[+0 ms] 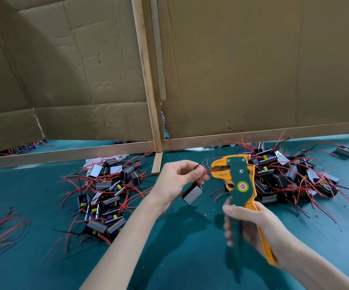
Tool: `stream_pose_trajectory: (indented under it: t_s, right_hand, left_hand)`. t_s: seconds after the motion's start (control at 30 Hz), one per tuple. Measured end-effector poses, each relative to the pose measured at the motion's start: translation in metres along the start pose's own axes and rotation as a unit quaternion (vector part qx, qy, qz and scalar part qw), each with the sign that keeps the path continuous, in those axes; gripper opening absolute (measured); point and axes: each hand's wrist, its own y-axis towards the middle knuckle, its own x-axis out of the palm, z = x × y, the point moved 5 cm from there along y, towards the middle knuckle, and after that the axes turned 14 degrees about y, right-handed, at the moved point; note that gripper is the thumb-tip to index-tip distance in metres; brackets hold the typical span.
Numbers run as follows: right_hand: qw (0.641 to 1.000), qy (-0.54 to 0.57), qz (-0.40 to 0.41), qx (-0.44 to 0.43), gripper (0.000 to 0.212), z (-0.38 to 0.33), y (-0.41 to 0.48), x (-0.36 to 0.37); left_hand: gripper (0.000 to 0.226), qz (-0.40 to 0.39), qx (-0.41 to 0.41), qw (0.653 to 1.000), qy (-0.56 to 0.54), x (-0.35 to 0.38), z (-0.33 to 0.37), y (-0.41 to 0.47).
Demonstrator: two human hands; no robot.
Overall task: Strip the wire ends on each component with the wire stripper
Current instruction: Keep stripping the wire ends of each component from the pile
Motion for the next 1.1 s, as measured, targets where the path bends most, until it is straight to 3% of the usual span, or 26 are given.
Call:
stream_pose_trajectory:
  t_s: [0.13, 0.4, 0.67, 0.83, 1.1]
  right_hand:
    - [0.995, 0.08, -0.055, -0.029, 0.024, -0.007, 0.003, 0.003]
    - [0.994, 0.053, -0.095, -0.018, 0.018, -0.015, 0.005, -0.003]
    - [0.989, 0.022, -0.144, 0.006, 0.051, -0.011, 0.006, -0.001]
    - [0.989, 0.011, -0.146, 0.01, 0.035, -0.012, 0.003, 0.0]
    - [0.989, -0.003, -0.144, 0.017, 0.051, -0.012, 0.002, 0.0]
  left_hand:
    - [0.017, 0.029, 0.011, 1.0, -0.004, -0.009, 0.003, 0.002]
    - [0.016, 0.024, 0.057, 0.992, 0.107, -0.013, 0.019, 0.001]
    - [0.009, -0.022, 0.052, 0.988, 0.144, -0.007, 0.028, -0.002]
    - [0.011, -0.047, 0.063, 0.985, 0.156, -0.004, 0.03, -0.002]
    - [0.013, -0.085, 0.085, 0.978, 0.17, -0.003, 0.034, -0.005]
